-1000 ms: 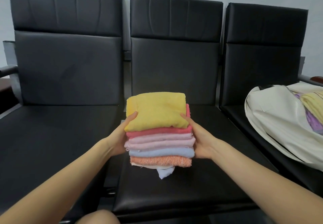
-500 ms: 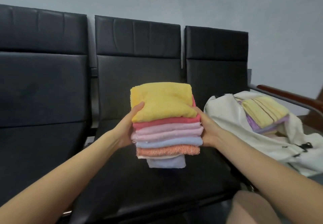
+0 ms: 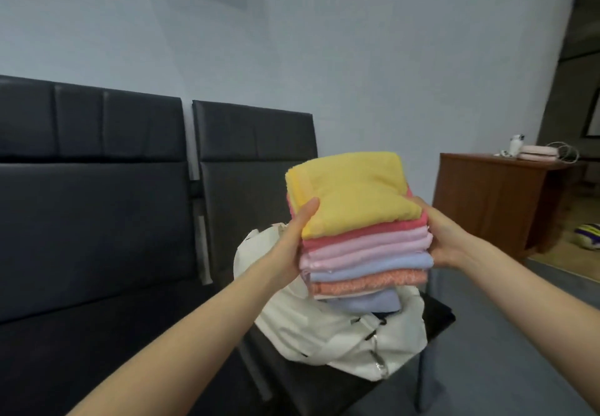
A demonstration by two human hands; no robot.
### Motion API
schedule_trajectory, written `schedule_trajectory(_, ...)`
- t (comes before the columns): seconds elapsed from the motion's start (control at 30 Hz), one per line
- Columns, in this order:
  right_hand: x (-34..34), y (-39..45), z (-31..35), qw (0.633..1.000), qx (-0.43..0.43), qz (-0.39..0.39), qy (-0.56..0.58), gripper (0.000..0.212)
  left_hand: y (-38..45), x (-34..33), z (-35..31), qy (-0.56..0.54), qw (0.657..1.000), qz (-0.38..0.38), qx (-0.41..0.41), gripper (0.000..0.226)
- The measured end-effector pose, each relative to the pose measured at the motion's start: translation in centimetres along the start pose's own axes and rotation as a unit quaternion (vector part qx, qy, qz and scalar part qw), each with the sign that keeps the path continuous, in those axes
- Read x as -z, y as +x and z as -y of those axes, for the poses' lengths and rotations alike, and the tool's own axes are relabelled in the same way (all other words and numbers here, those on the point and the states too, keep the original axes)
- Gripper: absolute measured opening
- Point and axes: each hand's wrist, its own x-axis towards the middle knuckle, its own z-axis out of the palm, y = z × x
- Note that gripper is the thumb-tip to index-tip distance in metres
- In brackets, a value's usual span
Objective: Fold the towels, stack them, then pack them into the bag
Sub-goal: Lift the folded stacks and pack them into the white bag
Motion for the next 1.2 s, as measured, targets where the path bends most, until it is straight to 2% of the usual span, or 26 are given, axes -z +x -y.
schedule_trajectory(0.1, 4.2, 2.4, -1.9, 1.0, -0.022, 0.008, -0.001, 0.038, 2.6, -0.2, 3.7, -0.023, 1.0, -0.016, -0.005, 0.064)
schedule_trajectory(0.17, 6.3, 4.7, -4.6, 0.999, -0.041, 0.005, -0.006, 0.054, 3.2, 0.9, 6.3, -0.024, 0.999, -0.042, -0.006, 0.065)
schedule_trajectory(0.23, 7.4, 6.8, -7.5, 0.998, -0.066, -0.005, -0.023, 0.059, 3.1, 2.5, 8.7, -0.003, 0.997, -0.076, -0.019, 0.07)
schedule_trajectory(0.37, 7.6, 9.6, -11.3, 0.995, -0.076, -0.054, -0.025, 0.036, 2.8, 4.7, 11.9, 0.084, 0.988, -0.124, -0.048, 0.112)
schedule_trajectory(0.47, 8.1, 10.3, -12.6, 0.996, -0.056, -0.068, -0.01, 0.032, 3.1, 4.4, 12.4, 0.087, 0.985, -0.143, -0.045, 0.11)
schedule_trajectory(0.57, 9.4, 9.5, -13.4, 0.995, -0.075, -0.066, -0.021, 0.042, 3.2, 3.3, 12.3, 0.128, 0.978, -0.166, -0.008, 0.103)
schedule_trajectory(0.63, 10.1, 8.8, -13.7, 0.993, -0.088, -0.07, -0.022, 0.063, 3.4, 2.3, 11.9, 0.216, 0.952, -0.217, -0.019, 0.112)
schedule_trajectory(0.67, 10.3, 8.5, -13.7, 0.993, -0.091, -0.078, -0.017, 0.073, 3.5, 1.7, 11.7, 0.285, 0.926, -0.243, -0.043, 0.115)
schedule_trajectory(0.7, 10.4, 8.5, -13.7, 0.992, -0.093, -0.086, -0.013, 0.077, 3.5, 1.0, 11.3, 0.38, 0.88, -0.266, -0.1, 0.111)
schedule_trajectory(0.73, 10.3, 8.3, -13.7, 0.991, -0.096, -0.097, -0.01, 0.078, 3.7, 0.7, 10.9, 0.491, 0.804, -0.27, -0.2, 0.098)
schedule_trajectory(0.77, 10.3, 8.4, -13.7, 0.99, -0.099, -0.104, -0.011, 0.075, 4.0, 0.5, 10.4, 0.59, 0.7, -0.237, -0.324, 0.078)
schedule_trajectory(0.8, 10.0, 8.2, -13.6, 0.989, -0.1, -0.109, -0.012, 0.072, 4.5, 0.4, 10.1, 0.65, 0.605, -0.169, -0.428, 0.057)
schedule_trajectory(0.83, 9.9, 8.2, -13.5, 0.989, -0.1, -0.107, -0.014, 0.068, 4.8, 0.5, 10.0, 0.676, 0.545, -0.089, -0.487, 0.04)
schedule_trajectory(0.87, 9.6, 8.0, -13.4, 0.989, -0.103, -0.106, -0.015, 0.064, 4.9, 0.8, 10.1, 0.687, 0.53, -0.022, -0.496, 0.03)
schedule_trajectory(0.9, 9.5, 8.0, -13.4, 0.989, -0.1, -0.106, -0.02, 0.059, 5.0, 1.3, 10.3, 0.696, 0.54, 0.019, -0.472, 0.028)
schedule_trajectory(0.93, 9.1, 7.8, -13.3, 0.989, -0.091, -0.114, -0.032, 0.054, 5.0, 2.1, 10.5, 0.71, 0.554, 0.033, -0.434, 0.036)
schedule_trajectory(1.0, 8.6, 7.8, -13.4, 0.985, -0.049, -0.155, -0.065, 0.053, 5.3, 4.1, 10.7, 0.74, 0.561, 0.028, -0.37, 0.056)
schedule_trajectory(1.07, 8.4, 7.9, -14.0, 0.969, -0.018, -0.204, -0.14, 0.058, 5.4, 5.5, 10.2, 0.741, 0.582, 0.016, -0.334, 0.063)
schedule_trajectory(1.13, 8.2, 7.0, -14.8, 0.931, -0.004, -0.246, -0.271, 0.059, 5.5, 5.9, 9.8, 0.743, 0.598, 0.008, -0.302, 0.065)
schedule_trajectory(1.2, 7.8, 4.8, -15.7, 0.874, 0.026, -0.283, -0.394, 0.058, 5.5, 5.3, 10.0, 0.751, 0.595, 0.002, -0.285, 0.067)
